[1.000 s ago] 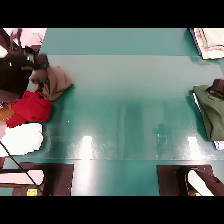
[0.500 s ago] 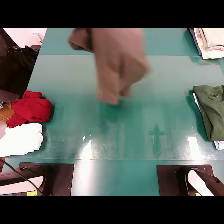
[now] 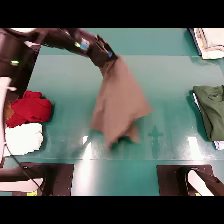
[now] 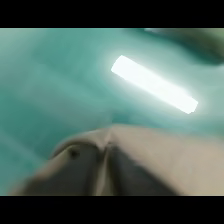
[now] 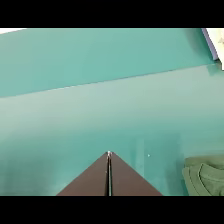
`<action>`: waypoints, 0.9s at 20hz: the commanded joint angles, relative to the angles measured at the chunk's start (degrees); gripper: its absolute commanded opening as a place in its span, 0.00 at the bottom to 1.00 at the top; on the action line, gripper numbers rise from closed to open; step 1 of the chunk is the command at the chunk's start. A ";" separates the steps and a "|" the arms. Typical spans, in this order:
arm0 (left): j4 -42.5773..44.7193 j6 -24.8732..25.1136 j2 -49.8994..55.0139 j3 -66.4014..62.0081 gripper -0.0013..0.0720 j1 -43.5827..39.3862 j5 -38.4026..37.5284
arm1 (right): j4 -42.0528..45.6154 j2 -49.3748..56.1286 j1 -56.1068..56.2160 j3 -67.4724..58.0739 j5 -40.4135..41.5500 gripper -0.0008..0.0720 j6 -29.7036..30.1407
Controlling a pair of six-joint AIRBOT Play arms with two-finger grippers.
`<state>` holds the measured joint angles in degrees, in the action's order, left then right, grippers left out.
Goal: Fold the shirts.
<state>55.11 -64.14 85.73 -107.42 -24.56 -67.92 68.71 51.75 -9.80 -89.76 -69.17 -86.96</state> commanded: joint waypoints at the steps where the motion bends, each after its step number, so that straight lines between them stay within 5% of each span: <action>1: 10.91 -9.57 5.95 1.53 0.86 1.62 0.94 | 0.26 0.02 0.04 -0.20 -0.46 0.04 0.02; 8: 9.73 -16.41 1.70 6.60 0.86 20.57 -18.78 | 0.44 0.02 0.04 -0.17 -0.44 0.04 0.04; 18: 8.37 -13.99 -27.85 70.18 0.86 24.26 -5.22 | -0.20 2.51 0.04 -0.09 -2.91 0.04 0.04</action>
<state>63.77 -78.32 64.10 -51.62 -0.82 -77.06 68.86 53.19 -9.80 -89.86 -70.22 -86.89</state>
